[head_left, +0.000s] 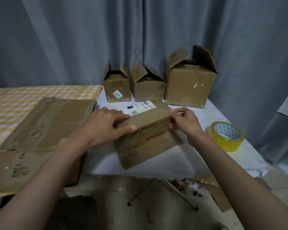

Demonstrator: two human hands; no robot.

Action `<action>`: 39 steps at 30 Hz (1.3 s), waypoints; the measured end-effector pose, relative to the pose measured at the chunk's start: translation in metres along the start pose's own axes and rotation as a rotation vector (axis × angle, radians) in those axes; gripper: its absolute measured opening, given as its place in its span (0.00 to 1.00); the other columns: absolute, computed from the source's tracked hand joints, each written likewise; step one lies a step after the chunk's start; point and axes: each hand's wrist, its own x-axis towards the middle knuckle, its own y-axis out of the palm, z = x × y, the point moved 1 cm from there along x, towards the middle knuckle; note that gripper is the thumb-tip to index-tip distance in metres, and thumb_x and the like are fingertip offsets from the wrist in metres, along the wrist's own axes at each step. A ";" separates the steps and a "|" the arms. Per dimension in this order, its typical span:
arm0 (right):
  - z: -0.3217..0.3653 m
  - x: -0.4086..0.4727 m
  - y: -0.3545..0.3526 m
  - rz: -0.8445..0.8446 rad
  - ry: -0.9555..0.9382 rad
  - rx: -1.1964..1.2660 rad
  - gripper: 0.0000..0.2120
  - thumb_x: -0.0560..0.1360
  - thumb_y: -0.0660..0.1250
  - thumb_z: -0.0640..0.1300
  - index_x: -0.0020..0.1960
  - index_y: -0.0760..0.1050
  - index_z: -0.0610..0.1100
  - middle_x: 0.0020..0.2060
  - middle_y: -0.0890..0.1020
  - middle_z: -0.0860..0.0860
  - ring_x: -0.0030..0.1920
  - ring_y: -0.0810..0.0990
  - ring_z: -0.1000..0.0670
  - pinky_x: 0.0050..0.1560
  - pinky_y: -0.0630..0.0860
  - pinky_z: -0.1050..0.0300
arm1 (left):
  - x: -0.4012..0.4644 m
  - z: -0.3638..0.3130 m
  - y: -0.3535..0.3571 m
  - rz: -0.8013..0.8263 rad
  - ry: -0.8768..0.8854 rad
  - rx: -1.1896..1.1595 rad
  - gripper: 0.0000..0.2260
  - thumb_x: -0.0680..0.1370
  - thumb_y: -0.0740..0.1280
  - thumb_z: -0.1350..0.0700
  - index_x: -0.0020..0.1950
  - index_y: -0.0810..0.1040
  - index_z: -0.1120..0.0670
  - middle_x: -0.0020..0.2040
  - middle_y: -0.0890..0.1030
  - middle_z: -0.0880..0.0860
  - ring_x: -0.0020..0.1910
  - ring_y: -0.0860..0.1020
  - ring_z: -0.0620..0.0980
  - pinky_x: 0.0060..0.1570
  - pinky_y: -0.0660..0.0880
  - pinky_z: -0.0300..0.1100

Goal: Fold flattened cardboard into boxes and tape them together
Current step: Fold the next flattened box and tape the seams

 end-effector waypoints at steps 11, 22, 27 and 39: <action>-0.002 0.012 -0.050 -0.136 -0.196 -0.247 0.13 0.77 0.63 0.40 0.60 0.77 0.50 0.47 0.84 0.47 0.51 0.82 0.48 0.46 0.78 0.56 | 0.005 -0.017 0.003 -0.099 0.173 -0.062 0.37 0.58 0.62 0.22 0.59 0.82 0.41 0.47 0.78 0.43 0.48 0.72 0.45 0.46 0.73 0.47; -0.048 -0.007 -0.131 0.030 -0.045 -1.200 0.11 0.78 0.66 0.48 0.59 0.76 0.54 0.60 0.80 0.49 0.65 0.75 0.45 0.66 0.61 0.54 | 0.011 -0.072 0.026 -0.239 0.007 0.117 0.34 0.67 0.64 0.26 0.62 0.81 0.47 0.54 0.77 0.49 0.56 0.72 0.50 0.45 0.67 0.42; -0.051 -0.020 -0.134 -0.157 -0.189 -1.164 0.14 0.76 0.64 0.41 0.61 0.78 0.48 0.55 0.82 0.46 0.63 0.76 0.43 0.75 0.52 0.45 | 0.018 -0.093 0.040 -0.301 -0.003 -0.025 0.27 0.69 0.68 0.31 0.59 0.75 0.48 0.57 0.72 0.48 0.55 0.70 0.49 0.50 0.68 0.42; -0.014 -0.071 -0.119 0.067 -0.699 -0.618 0.09 0.75 0.71 0.34 0.55 0.79 0.41 0.46 0.82 0.53 0.50 0.68 0.52 0.64 0.56 0.67 | 0.026 -0.146 0.026 -0.302 0.198 -0.581 0.18 0.80 0.66 0.51 0.70 0.75 0.50 0.61 0.76 0.46 0.55 0.73 0.39 0.54 0.66 0.32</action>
